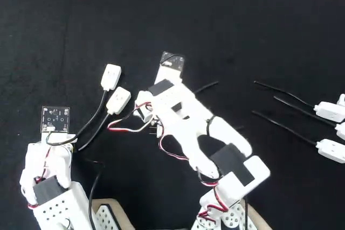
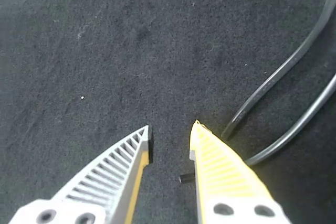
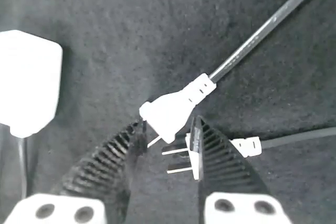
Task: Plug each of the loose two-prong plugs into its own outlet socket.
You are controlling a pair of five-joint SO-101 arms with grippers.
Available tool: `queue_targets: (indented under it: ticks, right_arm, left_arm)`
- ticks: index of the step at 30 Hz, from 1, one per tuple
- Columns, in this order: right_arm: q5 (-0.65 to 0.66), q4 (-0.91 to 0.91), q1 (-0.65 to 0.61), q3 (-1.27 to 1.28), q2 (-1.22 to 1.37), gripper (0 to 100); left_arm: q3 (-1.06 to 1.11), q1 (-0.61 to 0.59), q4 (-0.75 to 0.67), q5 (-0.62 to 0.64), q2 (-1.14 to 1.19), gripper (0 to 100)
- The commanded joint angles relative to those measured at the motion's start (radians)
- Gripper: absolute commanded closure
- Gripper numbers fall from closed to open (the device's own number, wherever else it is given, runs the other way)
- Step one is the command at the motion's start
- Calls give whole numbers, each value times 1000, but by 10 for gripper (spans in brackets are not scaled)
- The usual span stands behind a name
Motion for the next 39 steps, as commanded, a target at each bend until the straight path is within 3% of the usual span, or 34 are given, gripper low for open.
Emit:
queue_targets:
  ticks: [1,11,22,39]
  right_arm:
    - [-12,-6,-14,-4,8,865]
    - [-5,14,52,-8,51,905]
    - [-11,-83,71,10,108,896]
    - [-55,-94,109,-33,163,900]
  left_arm:
    - [18,2,-20,8,-3,866]
    - [18,2,-20,8,-3,866]
    - [18,1,-17,8,-3,866]
    - [18,1,-14,8,-3,866]
